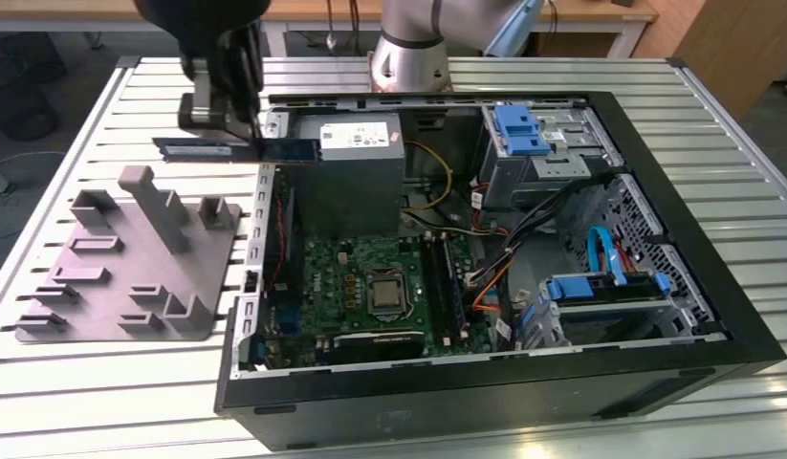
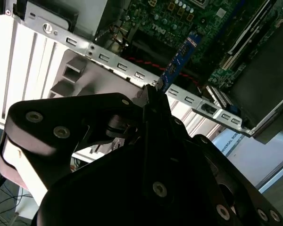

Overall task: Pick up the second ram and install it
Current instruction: 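Pick up the second ram and move it above second insertion slot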

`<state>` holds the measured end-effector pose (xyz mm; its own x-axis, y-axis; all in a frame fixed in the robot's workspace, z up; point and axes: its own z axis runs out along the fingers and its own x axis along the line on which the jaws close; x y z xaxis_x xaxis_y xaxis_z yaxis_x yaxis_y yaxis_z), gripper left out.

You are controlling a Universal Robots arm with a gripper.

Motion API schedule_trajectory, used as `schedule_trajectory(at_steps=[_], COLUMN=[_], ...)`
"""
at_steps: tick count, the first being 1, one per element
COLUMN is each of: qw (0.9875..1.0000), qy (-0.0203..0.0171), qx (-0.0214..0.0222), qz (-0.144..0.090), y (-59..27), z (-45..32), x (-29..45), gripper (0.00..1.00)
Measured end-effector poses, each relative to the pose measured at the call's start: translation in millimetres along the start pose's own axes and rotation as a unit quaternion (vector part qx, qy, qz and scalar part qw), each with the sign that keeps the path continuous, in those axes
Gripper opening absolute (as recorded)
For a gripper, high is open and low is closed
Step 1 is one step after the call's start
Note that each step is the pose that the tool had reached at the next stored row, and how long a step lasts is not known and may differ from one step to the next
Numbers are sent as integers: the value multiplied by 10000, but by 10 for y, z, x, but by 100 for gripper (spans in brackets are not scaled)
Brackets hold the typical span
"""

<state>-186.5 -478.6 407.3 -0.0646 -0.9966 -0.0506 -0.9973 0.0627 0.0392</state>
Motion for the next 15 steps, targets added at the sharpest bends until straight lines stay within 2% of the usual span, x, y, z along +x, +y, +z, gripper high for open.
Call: schedule_trajectory(at_steps=[12,15], qw=[10000,10000], qy=[1,2], qx=[-20,-36], qz=[1,2], y=[-540,-680], z=[34,67], x=[-32,-39], gripper=[14,14])
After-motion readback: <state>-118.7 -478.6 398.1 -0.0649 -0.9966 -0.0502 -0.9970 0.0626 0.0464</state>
